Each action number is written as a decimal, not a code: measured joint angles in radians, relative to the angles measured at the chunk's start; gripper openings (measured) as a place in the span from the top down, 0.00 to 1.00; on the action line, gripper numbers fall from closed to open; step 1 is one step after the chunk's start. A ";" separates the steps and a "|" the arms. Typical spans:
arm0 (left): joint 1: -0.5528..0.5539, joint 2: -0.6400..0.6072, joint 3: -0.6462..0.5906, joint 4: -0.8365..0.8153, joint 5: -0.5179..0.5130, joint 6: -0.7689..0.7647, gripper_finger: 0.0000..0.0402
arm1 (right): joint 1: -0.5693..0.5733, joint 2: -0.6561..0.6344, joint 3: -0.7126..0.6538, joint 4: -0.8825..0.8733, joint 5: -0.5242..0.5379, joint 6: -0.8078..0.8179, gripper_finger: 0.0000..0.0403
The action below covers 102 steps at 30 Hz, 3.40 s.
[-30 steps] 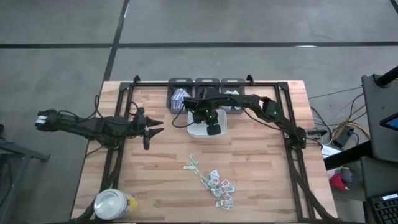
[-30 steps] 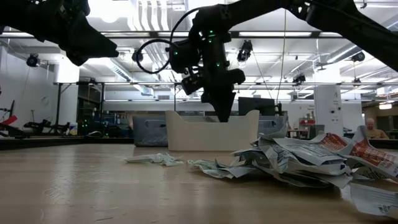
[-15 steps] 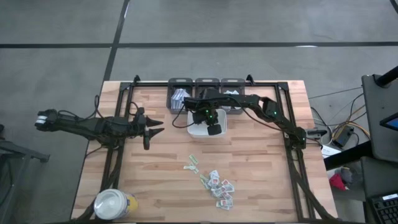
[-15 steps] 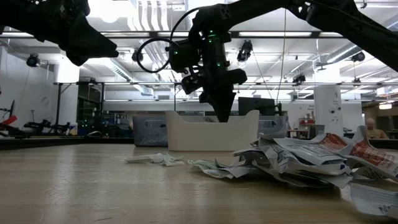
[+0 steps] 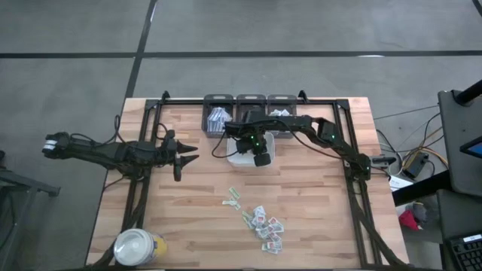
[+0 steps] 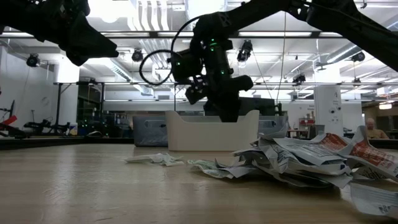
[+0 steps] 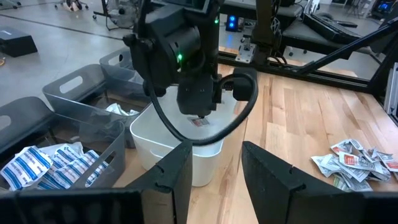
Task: Pick & Place First Aid Supplies
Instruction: Put the orange ointment pack into the white bin, then put the green band aid into the middle black bin
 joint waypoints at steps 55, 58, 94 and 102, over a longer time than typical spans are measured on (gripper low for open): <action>0.000 0.000 0.000 -0.005 0.000 0.000 0.66 | 0.306 -0.273 0.232 -0.118 -0.022 0.426 0.82; 0.000 0.000 0.000 -0.003 0.000 0.000 0.66 | 0.325 -0.325 0.127 -0.053 -0.022 0.455 0.83; 0.000 0.852 0.716 -0.256 0.027 -0.078 0.66 | 0.363 -1.575 -1.324 0.833 -0.025 0.735 0.87; 0.000 1.099 1.041 -0.577 0.026 -0.137 0.66 | 0.363 -1.817 -1.446 0.884 -0.025 0.719 0.87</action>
